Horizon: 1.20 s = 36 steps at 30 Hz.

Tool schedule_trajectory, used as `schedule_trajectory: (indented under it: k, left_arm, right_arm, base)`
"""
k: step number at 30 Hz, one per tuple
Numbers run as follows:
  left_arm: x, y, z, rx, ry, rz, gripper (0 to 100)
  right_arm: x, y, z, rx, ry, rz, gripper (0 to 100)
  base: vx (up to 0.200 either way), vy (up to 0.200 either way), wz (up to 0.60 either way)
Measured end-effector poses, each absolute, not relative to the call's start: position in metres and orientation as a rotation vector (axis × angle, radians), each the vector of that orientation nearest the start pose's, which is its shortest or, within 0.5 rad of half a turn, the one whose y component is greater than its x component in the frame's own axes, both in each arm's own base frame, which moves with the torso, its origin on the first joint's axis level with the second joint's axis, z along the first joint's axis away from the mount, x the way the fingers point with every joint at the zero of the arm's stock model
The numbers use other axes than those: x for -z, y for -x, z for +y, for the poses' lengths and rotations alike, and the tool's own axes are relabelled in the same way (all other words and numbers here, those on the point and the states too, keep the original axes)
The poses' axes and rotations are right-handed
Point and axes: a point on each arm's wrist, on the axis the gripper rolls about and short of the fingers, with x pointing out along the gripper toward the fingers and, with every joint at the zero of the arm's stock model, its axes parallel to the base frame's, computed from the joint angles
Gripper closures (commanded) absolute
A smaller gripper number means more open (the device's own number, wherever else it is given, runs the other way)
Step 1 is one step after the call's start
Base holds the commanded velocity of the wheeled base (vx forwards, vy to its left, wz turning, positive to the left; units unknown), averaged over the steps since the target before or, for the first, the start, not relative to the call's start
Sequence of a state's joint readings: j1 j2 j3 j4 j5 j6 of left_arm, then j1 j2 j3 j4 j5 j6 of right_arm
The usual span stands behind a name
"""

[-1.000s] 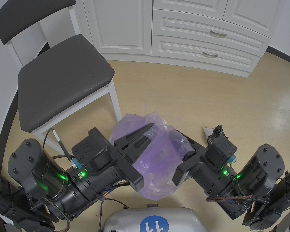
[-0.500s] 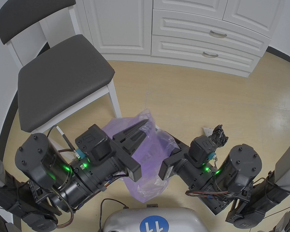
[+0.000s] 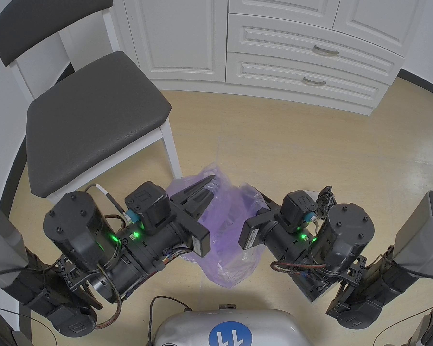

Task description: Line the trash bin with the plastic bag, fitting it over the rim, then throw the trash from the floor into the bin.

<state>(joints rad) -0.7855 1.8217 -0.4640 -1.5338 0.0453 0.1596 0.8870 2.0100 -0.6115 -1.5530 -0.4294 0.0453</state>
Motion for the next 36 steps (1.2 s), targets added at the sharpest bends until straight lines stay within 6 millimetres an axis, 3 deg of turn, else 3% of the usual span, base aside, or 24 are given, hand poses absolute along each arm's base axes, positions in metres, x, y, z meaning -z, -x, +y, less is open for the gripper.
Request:
schedule_trajectory:
  k: [22,36]
  left_arm:
    - [-0.122,-0.242,-0.204,0.654,-0.066,-0.12,100]
    - [-0.092,-0.319,-0.188,0.554,0.056,-0.077,100]
  right_arm:
    - [-0.099,-0.267,0.238,-0.33,-0.132,-0.074,100]
    - [-0.097,-0.297,0.234,-0.307,-0.267,-0.093,100]
  base:
    - [0.0,0.0,0.0]
    - [0.0,0.0,0.0]
